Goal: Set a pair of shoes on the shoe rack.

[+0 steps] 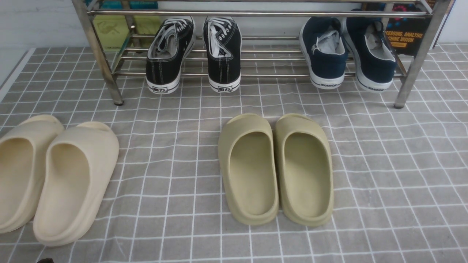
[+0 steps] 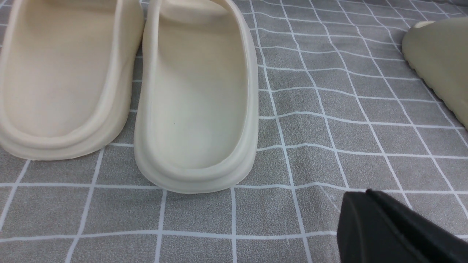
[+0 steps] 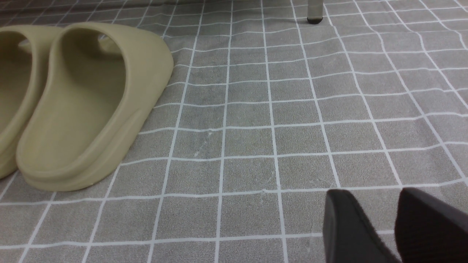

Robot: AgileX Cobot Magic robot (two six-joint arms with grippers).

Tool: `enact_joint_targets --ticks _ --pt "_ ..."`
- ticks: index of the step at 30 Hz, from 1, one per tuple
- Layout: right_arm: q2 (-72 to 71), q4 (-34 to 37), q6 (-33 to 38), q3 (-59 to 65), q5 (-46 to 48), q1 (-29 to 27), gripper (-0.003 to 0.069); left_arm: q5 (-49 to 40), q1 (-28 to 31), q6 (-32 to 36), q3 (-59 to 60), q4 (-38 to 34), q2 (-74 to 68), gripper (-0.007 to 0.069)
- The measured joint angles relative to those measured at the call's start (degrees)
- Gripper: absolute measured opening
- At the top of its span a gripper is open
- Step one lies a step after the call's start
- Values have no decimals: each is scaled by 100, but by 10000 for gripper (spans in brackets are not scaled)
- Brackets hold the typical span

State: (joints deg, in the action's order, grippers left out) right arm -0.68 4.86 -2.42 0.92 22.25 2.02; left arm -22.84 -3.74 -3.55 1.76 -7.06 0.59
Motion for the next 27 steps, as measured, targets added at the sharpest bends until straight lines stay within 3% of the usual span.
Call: enact_joint_targets --ticks 27 --pt "0 0 0 0 0 0 239 0 0 0 0 0 0 4"
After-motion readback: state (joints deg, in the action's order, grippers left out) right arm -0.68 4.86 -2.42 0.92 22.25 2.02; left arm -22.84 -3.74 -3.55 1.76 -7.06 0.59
